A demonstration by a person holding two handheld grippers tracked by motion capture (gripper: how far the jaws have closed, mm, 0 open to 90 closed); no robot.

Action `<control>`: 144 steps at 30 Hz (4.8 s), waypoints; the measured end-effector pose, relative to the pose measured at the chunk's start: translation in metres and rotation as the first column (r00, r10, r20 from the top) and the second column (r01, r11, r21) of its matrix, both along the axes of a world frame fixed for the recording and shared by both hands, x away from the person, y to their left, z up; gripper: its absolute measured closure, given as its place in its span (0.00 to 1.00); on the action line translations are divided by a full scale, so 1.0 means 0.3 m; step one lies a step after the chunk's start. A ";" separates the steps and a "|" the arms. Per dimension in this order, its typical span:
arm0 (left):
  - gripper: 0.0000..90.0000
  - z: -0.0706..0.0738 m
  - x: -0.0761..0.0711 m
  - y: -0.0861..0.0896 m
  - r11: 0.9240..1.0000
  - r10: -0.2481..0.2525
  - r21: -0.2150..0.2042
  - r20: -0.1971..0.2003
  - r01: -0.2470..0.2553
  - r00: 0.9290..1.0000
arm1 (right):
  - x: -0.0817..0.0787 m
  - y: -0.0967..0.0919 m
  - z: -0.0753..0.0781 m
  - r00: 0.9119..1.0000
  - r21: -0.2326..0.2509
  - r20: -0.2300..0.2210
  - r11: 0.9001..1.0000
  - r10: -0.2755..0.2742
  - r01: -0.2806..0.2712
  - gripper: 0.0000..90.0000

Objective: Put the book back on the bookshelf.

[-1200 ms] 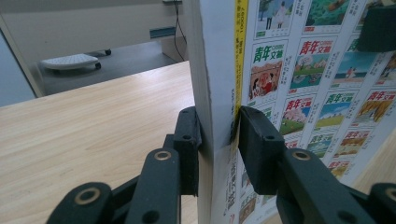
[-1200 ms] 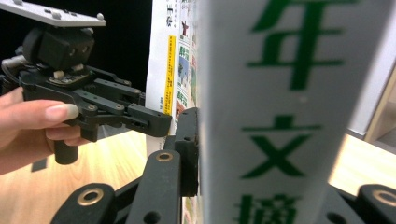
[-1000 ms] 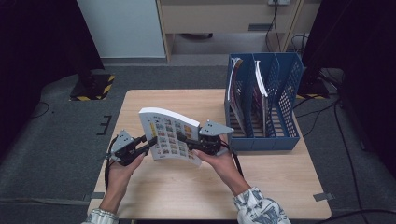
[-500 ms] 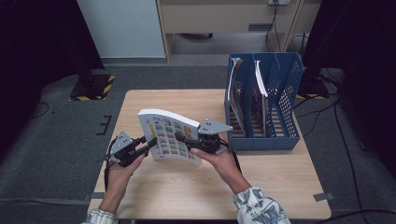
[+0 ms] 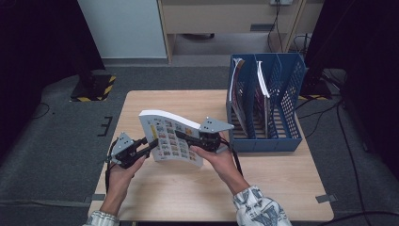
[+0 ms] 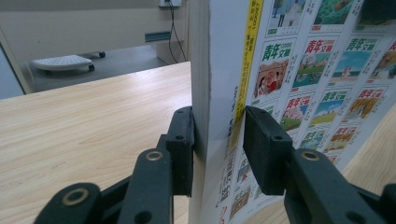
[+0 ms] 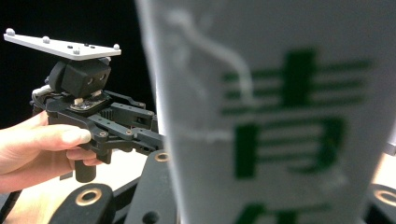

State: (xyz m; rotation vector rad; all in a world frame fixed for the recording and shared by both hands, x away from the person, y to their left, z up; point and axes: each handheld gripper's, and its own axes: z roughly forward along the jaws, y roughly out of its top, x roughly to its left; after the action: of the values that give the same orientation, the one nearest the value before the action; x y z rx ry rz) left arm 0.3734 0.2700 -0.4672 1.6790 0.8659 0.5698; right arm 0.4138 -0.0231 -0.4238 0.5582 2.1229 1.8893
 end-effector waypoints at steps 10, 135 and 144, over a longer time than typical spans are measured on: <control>0.38 -0.033 0.010 0.020 0.998 0.038 0.055 -0.042 -0.036 0.998 | -0.008 -0.002 0.004 1.000 -0.008 -0.001 1.000 -0.019 0.019 0.82; 0.06 -0.179 0.074 0.063 0.938 0.255 0.300 -0.264 -0.172 0.930 | -0.109 -0.206 0.133 0.990 -0.022 0.050 0.991 -0.134 0.136 0.82; 0.06 -0.182 0.074 0.061 0.937 0.257 0.304 -0.265 -0.172 0.929 | -0.118 -0.228 0.132 0.990 -0.017 0.044 0.991 -0.135 0.136 0.82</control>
State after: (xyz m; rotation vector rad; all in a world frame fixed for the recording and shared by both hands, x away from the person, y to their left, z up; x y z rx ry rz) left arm 0.3956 0.2882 -0.5217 1.9715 1.2523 0.6144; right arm 0.3784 -0.0914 -0.3844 0.6358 2.0206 1.7887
